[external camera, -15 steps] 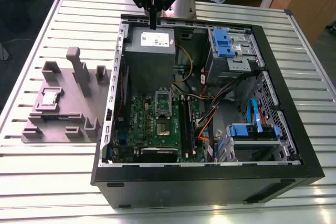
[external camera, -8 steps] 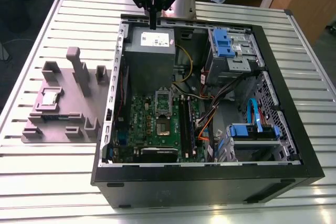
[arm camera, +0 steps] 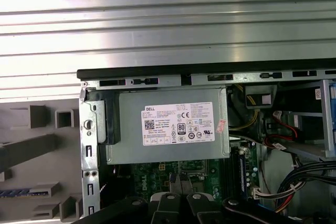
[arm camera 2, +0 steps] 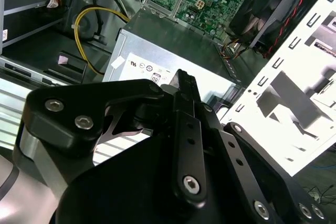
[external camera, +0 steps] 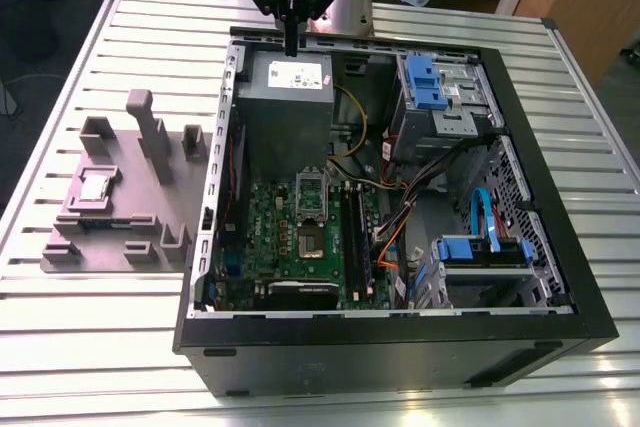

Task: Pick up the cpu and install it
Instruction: 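Reach for the cpu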

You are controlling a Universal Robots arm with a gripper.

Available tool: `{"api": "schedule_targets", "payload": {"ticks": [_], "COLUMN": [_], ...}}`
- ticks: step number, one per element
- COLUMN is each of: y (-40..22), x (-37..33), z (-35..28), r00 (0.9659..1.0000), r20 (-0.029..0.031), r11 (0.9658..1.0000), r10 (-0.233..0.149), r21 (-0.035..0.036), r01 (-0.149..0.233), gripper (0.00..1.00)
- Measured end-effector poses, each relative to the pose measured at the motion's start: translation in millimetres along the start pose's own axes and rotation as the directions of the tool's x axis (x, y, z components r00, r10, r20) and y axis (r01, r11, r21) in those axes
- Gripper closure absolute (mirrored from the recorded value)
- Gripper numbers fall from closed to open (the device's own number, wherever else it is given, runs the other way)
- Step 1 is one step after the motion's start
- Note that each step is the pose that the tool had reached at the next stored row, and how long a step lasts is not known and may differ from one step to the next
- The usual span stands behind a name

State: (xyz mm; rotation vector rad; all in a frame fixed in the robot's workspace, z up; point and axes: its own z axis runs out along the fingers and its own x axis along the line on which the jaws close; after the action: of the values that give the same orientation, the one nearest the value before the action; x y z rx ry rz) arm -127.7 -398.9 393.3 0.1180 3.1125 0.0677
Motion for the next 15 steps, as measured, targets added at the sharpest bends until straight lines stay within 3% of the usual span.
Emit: {"api": "schedule_targets", "payload": {"ticks": [15], "y": [-0.1], "x": [1.9], "z": [0.0], "r00": [1.0], "r20": [0.0], "r11": [1.0], "r10": [0.0], "r21": [0.0], "r01": [0.0], "gripper": [0.9]}}
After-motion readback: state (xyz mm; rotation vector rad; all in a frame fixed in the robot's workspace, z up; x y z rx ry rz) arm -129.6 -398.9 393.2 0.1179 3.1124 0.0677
